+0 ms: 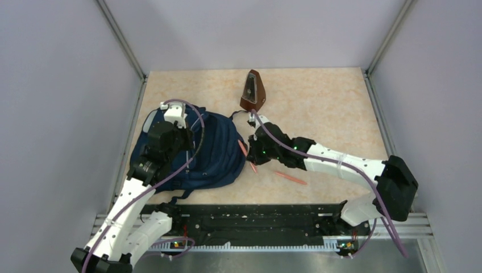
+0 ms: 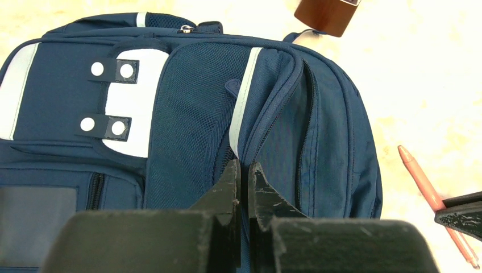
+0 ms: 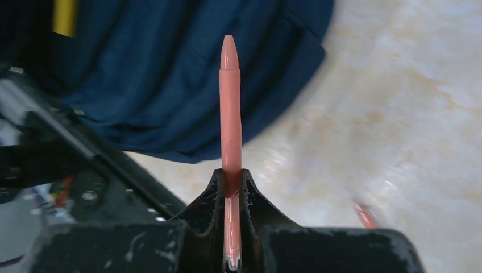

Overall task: Pack the student bag
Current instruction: Place the stationery in the student bag.

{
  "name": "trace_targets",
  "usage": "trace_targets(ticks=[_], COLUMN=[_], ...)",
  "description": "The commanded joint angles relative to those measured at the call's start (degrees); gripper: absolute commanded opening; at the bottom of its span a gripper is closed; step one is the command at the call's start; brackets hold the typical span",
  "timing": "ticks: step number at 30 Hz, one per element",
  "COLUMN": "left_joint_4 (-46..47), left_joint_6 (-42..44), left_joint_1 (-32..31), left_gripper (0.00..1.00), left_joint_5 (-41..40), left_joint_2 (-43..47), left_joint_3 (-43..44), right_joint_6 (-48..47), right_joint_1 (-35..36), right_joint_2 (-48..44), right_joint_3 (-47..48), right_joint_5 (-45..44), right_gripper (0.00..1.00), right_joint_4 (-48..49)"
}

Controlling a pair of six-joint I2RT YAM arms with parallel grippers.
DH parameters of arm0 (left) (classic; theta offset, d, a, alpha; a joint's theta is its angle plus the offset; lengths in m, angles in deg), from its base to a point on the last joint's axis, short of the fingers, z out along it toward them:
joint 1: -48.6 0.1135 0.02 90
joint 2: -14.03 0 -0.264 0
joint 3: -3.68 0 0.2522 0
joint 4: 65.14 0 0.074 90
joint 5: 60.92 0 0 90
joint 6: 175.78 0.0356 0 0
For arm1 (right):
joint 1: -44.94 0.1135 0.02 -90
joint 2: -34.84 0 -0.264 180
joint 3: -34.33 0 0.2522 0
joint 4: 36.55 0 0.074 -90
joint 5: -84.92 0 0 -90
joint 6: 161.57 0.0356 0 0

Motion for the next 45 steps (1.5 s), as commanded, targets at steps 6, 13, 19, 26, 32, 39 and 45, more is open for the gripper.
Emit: trace_targets(ticks=[6,13,19,26,32,39,45], left_joint_4=[4.46,4.42,4.41,4.42,4.38,4.47,4.42], left_joint_6=[0.04,0.04,0.04,0.06,0.13,0.13,0.13], left_joint_1=[-0.01,0.01,-0.04,-0.02,-0.02,0.03,-0.03], left_gripper=[0.00,0.00,0.00,0.00,0.00,0.00,0.00], left_joint_5=[0.63,0.52,0.12,0.25,0.15,0.15,0.15], left_joint_2=[2.55,2.82,3.16,3.33,3.36,3.31,3.36], left_joint_3=[1.06,0.97,1.00,0.98,1.01,0.94,0.96], right_joint_6=[16.32,22.45,24.61,25.95,24.74,23.49,21.59], right_joint_1=[-0.15,0.23,1.34,1.91,3.32,4.59,5.52], right_joint_2=[6.70,15.88,20.89,27.83,30.10,32.38,33.00], right_joint_3=[6.33,13.40,18.80,25.37,27.56,28.83,28.83], right_joint_5=[18.24,18.80,15.70,11.90,2.98,0.10,-0.84], right_gripper=[0.00,0.00,0.00,0.00,0.00,0.00,0.22], right_joint_4=[17.71,21.78,24.44,22.91,23.84,24.35,25.47])
